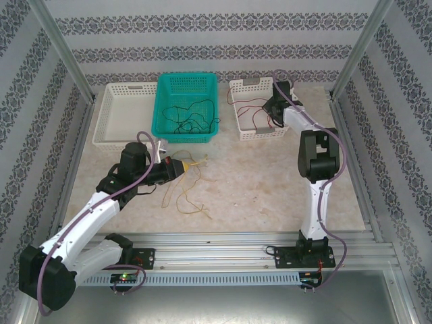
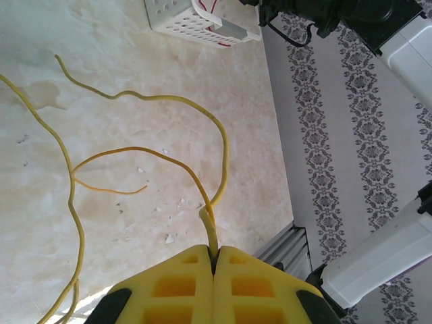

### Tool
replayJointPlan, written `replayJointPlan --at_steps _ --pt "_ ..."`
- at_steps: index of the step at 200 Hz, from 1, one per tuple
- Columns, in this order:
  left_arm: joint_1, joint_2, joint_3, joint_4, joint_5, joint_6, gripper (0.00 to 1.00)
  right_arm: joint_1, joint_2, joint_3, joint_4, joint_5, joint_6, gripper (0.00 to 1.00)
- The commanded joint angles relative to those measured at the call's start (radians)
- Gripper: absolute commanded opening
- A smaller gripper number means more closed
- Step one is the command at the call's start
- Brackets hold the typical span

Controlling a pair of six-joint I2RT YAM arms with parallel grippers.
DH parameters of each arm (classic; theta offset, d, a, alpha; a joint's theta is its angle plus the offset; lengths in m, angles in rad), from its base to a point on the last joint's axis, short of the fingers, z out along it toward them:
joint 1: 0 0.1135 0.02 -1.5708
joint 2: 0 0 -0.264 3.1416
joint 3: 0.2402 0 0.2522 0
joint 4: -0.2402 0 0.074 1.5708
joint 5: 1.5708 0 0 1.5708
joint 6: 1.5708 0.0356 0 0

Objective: Untangle the cables

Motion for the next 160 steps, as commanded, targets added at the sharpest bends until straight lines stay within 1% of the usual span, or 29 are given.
replayJointPlan --at_steps 1,12,26,38,47,66,74,86,103,138,160 --pt "-0.017 0.005 -0.002 0.027 -0.014 0.014 0.0 -0.029 -0.005 -0.049 0.086 -0.068 0.126 0.0" --pt "-0.018 0.007 -0.002 0.021 -0.017 0.02 0.0 -0.041 0.003 -0.065 0.177 -0.167 0.176 0.0" --pt "-0.019 0.01 -0.002 0.017 -0.02 0.024 0.0 -0.043 0.003 -0.067 0.262 -0.235 0.197 0.0" --pt "-0.02 0.014 0.0 0.019 -0.019 0.022 0.0 -0.043 -0.009 -0.066 0.292 -0.252 0.195 0.0" --pt "-0.021 0.015 0.003 0.017 -0.019 0.021 0.0 -0.045 -0.03 -0.101 0.357 -0.252 0.208 0.0" --pt "-0.022 0.013 0.007 0.013 -0.023 0.024 0.0 -0.06 -0.049 -0.172 0.493 -0.274 0.3 0.0" --pt "-0.024 0.014 0.008 0.01 -0.025 0.026 0.0 -0.064 -0.044 -0.168 0.496 -0.294 0.316 0.0" --pt "-0.025 0.014 0.008 0.008 -0.024 0.029 0.0 -0.06 -0.048 -0.161 0.453 -0.281 0.288 0.0" --pt "-0.027 0.016 0.01 0.01 -0.025 0.028 0.0 -0.063 -0.059 -0.199 0.451 -0.248 0.277 0.0" --pt "-0.03 0.016 0.008 0.007 -0.026 0.031 0.0 -0.077 -0.076 -0.33 0.582 -0.206 0.345 0.0" --pt "-0.031 0.02 0.006 0.004 -0.028 0.036 0.0 -0.076 -0.082 -0.343 0.556 -0.188 0.339 0.0"
